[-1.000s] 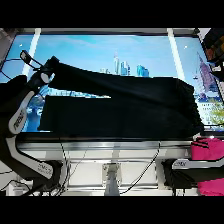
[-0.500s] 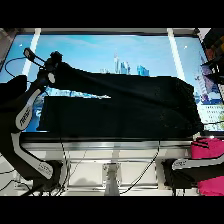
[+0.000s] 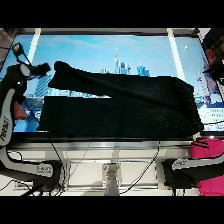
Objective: Fold the clothes and pants, and hang the long-sleeved shirts on hangers.
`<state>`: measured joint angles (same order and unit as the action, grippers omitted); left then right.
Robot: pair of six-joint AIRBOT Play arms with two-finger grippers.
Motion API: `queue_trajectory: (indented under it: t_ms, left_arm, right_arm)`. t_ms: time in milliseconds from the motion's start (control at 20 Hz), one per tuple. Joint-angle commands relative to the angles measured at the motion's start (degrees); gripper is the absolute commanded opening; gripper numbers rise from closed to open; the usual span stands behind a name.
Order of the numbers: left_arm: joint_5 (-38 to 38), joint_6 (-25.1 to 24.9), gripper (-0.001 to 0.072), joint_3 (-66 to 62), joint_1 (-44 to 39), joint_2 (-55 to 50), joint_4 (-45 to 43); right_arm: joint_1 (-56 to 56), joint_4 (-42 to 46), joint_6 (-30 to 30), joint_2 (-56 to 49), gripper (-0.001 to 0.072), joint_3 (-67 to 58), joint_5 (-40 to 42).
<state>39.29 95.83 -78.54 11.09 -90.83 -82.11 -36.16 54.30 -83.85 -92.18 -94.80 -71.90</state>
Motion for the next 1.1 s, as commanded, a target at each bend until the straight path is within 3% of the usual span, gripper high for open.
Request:
queue_trajectory:
  t_ms: [0,100,150,250,300,450,650,800,900,950,1000,1050]
  left_arm:
    - [17.55,-17.03,0.0011,2.56,7.96,1.36,22.23]
    - [17.38,-17.0,0.0016,4.83,12.26,1.07,30.01]
    - [17.4,-17.03,0.0038,5.27,13.4,0.74,29.46]
    - [17.33,-16.37,0.0469,5.42,14.08,-0.24,25.24]
    - [17.33,-14.75,0.0473,5.44,14.03,-0.98,24.37]
    - [14.88,-12.22,0.0473,5.42,12.17,-4.33,25.51]
    - [3.65,-12.24,0.0473,5.42,8.41,-7.87,33.83]
    - [-2.49,-12.22,0.046,5.42,5.7,-9.11,34.18]
    - [-4.46,-10.08,0.0347,5.42,5.03,-10.32,34.23]
    - [-4.57,-8.0,0.0345,5.42,4.9,-10.86,34.23]
    - [-4.09,-7.34,0.023,5.42,4.83,-11.15,34.25]
    - [-3.3,-8.31,0.0016,5.42,4.83,-11.08,34.18]
  right_arm:
    - [0.07,-2.73,2.6,-0.02,0.0042,-0.02,-1.7]
    - [0.09,-6.23,2.56,-0.02,0.0045,-0.04,-1.6]
    - [0.09,-7.06,2.54,-0.02,0.011,-0.04,-1.46]
    - [0.2,-7.23,2.27,-0.02,0.0508,-0.04,-0.87]
    - [0.2,-7.19,1.99,-0.02,0.053,-0.04,-0.83]
    - [0.59,-7.21,1.95,-0.02,0.0531,-0.04,-1.07]
    - [1.62,-7.13,1.97,-0.02,0.053,-0.04,-1.42]
    - [2.34,-7.26,1.97,-0.02,0.0531,-0.04,-1.09]
    - [2.54,-7.56,1.97,-0.02,0.0531,-0.07,-0.72]
    - [2.64,-7.56,1.97,-0.02,0.0531,-0.04,-0.7]
    - [2.64,-7.58,1.97,-0.02,0.0531,-0.04,-0.63]
    - [2.64,-7.56,1.97,-0.02,0.0531,-0.07,-0.57]
